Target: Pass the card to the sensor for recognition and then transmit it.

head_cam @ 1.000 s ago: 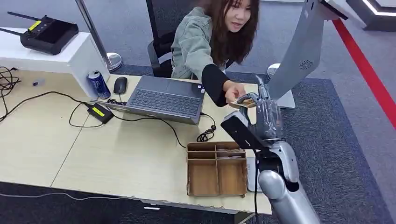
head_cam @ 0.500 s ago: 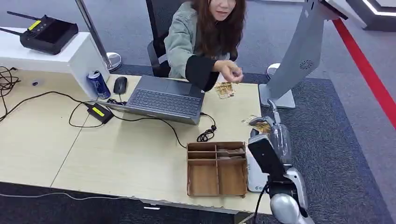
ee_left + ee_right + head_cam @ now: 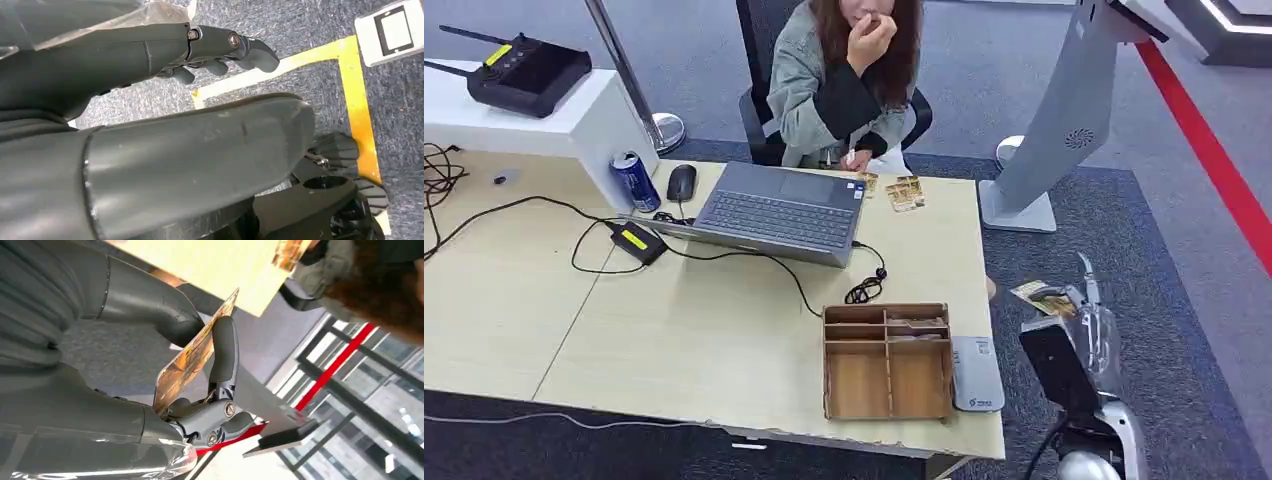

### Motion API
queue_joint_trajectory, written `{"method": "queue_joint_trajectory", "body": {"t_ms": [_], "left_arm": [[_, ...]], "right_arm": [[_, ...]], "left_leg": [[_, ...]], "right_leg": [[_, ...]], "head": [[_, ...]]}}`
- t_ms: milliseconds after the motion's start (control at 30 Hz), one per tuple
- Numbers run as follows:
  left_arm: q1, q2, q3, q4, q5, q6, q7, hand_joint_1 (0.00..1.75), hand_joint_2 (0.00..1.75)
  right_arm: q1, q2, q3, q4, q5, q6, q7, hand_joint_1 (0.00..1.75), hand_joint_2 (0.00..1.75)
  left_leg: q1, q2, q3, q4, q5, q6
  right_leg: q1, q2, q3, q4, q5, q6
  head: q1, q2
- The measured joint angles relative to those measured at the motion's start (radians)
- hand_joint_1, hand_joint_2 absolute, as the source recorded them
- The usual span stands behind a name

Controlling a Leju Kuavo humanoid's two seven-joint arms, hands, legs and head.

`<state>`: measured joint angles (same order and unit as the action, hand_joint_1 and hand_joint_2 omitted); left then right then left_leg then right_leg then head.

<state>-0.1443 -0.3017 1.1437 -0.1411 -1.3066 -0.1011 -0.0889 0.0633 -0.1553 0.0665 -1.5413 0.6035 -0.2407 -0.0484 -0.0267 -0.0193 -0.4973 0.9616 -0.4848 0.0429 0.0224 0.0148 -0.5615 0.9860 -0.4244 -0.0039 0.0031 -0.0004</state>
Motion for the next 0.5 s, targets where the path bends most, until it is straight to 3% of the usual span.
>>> {"method": "queue_joint_trajectory", "body": {"t_ms": [500], "left_arm": [[-0.004, 0.001, 0.014, 0.000, -0.008, -0.003, 0.000, 0.00, 0.00]], "right_arm": [[0.004, 0.029, 0.009, 0.176, -0.022, 0.028, -0.023, 1.75, 1.75]], "left_leg": [[0.000, 0.000, -0.001, 0.000, 0.000, 0.000]], "right_leg": [[0.000, 0.000, 0.000, 0.000, 0.000, 0.000]], "head": [[0.000, 0.000]]}}
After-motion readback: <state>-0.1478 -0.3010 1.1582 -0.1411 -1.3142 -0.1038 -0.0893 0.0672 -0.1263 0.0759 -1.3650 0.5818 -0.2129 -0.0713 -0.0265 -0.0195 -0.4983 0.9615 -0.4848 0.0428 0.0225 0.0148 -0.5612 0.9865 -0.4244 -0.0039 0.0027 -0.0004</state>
